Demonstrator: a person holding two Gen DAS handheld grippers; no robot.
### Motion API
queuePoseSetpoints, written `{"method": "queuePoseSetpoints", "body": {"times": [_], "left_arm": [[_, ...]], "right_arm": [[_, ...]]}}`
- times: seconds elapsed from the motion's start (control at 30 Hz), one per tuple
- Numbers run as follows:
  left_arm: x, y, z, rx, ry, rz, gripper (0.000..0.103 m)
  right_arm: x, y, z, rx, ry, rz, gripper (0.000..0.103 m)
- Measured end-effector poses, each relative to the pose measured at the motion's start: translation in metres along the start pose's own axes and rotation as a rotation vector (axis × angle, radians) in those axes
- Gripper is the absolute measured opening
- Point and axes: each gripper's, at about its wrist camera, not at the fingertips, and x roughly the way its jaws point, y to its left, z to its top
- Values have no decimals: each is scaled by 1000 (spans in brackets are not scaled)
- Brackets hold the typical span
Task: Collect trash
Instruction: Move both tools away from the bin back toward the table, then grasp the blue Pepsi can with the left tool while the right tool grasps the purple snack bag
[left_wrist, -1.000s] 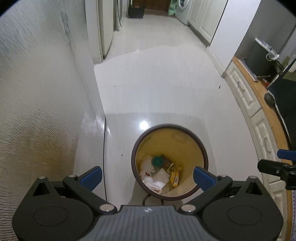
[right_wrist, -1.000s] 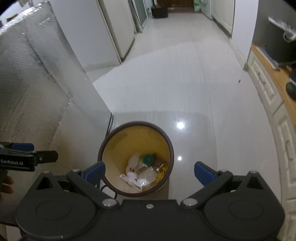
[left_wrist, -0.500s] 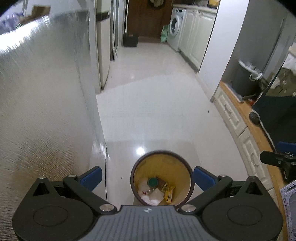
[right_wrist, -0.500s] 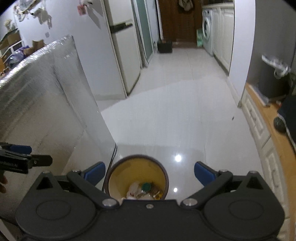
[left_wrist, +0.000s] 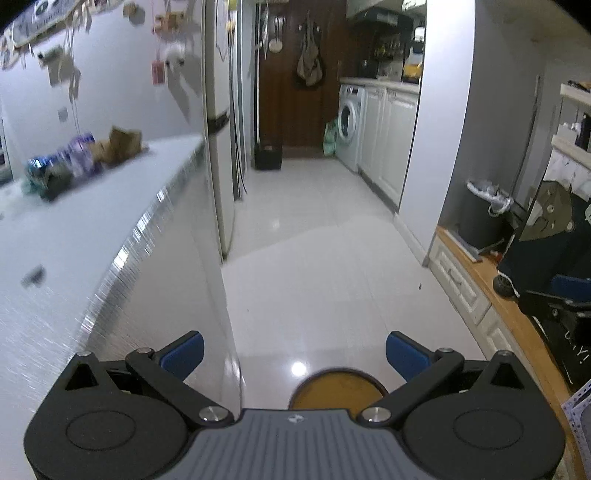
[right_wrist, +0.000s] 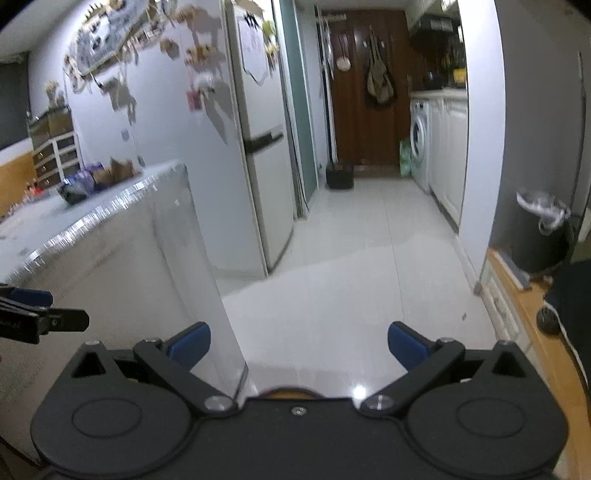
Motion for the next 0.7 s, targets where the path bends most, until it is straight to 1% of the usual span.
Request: {"method": "queuePoseSetpoints", "body": {"times": [0.2,0.37,0.5,0.7], "left_arm": [[-38,13,20,35,-75,27,103],[-68,34,40,56,-137,55,103],[-88,54,57,84,-189,109,103],[-99,97,85,71,-214,171,103]], "right_arm": [[-15,25,25,-20,-100,48,103],[-16,51,52,-49,-160,102,103],[-10,75,76,-93,-180,146,103],[8,111,108,-126,-199,185,103]]}}
